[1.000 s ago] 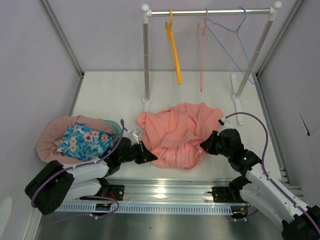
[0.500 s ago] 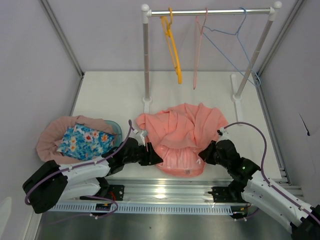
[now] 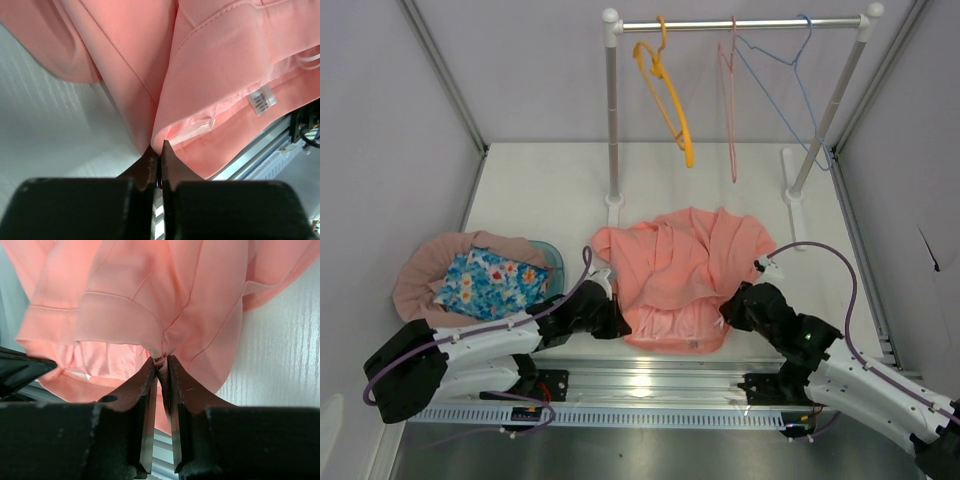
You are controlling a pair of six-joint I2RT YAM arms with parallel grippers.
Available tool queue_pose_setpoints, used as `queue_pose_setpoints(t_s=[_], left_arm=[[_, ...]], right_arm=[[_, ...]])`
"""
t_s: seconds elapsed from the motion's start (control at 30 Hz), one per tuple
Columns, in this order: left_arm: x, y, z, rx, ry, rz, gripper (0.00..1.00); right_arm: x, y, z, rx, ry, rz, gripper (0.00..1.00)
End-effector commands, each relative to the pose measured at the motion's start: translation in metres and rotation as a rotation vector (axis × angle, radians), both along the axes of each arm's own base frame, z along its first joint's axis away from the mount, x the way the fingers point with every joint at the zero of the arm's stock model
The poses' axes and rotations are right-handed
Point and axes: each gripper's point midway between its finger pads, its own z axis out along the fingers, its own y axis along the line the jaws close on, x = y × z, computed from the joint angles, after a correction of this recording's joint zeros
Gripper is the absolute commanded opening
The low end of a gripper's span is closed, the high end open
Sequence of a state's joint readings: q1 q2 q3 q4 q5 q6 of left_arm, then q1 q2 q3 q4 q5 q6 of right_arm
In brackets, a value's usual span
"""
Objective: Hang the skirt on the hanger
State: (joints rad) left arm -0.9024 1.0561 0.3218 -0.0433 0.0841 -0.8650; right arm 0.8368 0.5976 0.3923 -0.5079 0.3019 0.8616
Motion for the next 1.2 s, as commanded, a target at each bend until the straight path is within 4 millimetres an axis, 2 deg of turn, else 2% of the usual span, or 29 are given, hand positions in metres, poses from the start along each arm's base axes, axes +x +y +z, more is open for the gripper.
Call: queue_pose_setpoints(t_s=[0.0, 0.07, 0.2, 0.37, 0.53, 0.57, 0.63, 0.73, 0.83, 0.97, 1.07, 1.1, 1.17], left_arm=[[-0.002, 0.001, -0.009, 0.034, -0.012, 0.018, 0.00], [-0.006, -0.007, -0.010, 0.020, -0.030, -0.005, 0.00], [0.013, -0.004, -0.020, 0.084, -0.089, 0.044, 0.00], [0.048, -0.008, -0.019, 0.106, -0.107, 0.097, 0.00], [0.097, -0.005, -0.002, 0.109, -0.145, 0.154, 0.00], [0.099, -0.005, -0.002, 0.112, -0.147, 0.153, 0.00], [0.107, -0.005, 0.004, 0.126, -0.159, 0.156, 0.00], [0.108, -0.006, 0.004, 0.118, -0.157, 0.148, 0.00], [0.097, -0.009, -0.001, 0.099, -0.131, 0.119, 0.00], [0.076, -0.007, -0.005, 0.086, -0.118, 0.101, 0.03], [0.067, -0.008, 0.001, 0.078, -0.127, 0.098, 0.18], [0.064, -0.008, 0.001, 0.078, -0.129, 0.095, 0.28], [0.065, -0.007, 0.007, 0.080, -0.147, 0.105, 0.36]], right_arm=[[0.010, 0.001, 0.018, 0.012, -0.054, -0.049, 0.20], [0.009, 0.006, 0.015, 0.022, -0.054, -0.038, 0.19], [0.007, 0.015, 0.006, 0.043, -0.047, -0.023, 0.20], [0.016, 0.014, 0.000, 0.010, -0.075, -0.031, 0.21], [0.035, 0.011, 0.009, 0.019, -0.104, -0.016, 0.22], [0.045, 0.004, 0.010, 0.030, -0.103, -0.049, 0.22], [0.045, 0.006, 0.008, 0.066, -0.082, -0.016, 0.22], [0.046, 0.005, -0.001, 0.103, -0.061, -0.011, 0.19], [0.039, 0.004, -0.012, 0.110, -0.026, -0.009, 0.18], [0.026, -0.002, -0.023, 0.096, 0.002, -0.028, 0.24], [0.021, -0.004, -0.018, 0.095, -0.005, -0.037, 0.36], [0.019, -0.004, -0.016, 0.095, -0.011, -0.036, 0.40], [0.018, -0.003, -0.003, 0.100, -0.033, -0.029, 0.51]])
